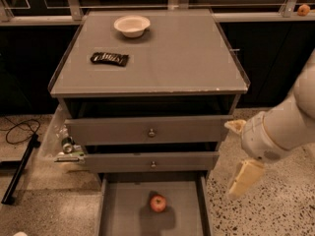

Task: Pick apple from bottom drawer and place on counter

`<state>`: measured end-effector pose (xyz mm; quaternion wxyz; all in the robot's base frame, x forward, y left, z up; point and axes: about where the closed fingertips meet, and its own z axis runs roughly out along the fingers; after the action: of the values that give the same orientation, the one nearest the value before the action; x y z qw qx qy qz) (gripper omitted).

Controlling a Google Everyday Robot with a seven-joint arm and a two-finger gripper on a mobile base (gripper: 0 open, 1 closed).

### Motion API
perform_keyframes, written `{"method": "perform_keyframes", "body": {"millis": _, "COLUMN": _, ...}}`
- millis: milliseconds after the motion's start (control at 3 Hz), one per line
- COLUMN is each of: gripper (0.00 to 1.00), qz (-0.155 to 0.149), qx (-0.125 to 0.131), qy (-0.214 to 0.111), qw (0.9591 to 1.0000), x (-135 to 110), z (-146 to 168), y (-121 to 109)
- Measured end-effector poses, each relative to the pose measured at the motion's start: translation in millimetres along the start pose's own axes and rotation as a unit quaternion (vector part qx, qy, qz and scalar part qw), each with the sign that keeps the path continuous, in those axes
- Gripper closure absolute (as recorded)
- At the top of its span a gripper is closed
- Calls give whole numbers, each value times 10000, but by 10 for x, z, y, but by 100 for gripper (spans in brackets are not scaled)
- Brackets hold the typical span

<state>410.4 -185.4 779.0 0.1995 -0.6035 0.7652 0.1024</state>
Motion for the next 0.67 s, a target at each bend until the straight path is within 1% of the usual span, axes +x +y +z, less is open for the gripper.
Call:
{"method": "perform_keyframes", "body": {"millis": 333, "gripper": 0, "qz": 64, "qx": -133, "qy": -338, "qw": 9993, "x": 236, "z": 497, "y": 51}}
{"method": "perform_keyframes", "body": {"millis": 667, "gripper": 0, "qz": 149, "qx": -262, "qy": -690, "qw": 9972, "x": 428, "z": 1032, "y": -29}}
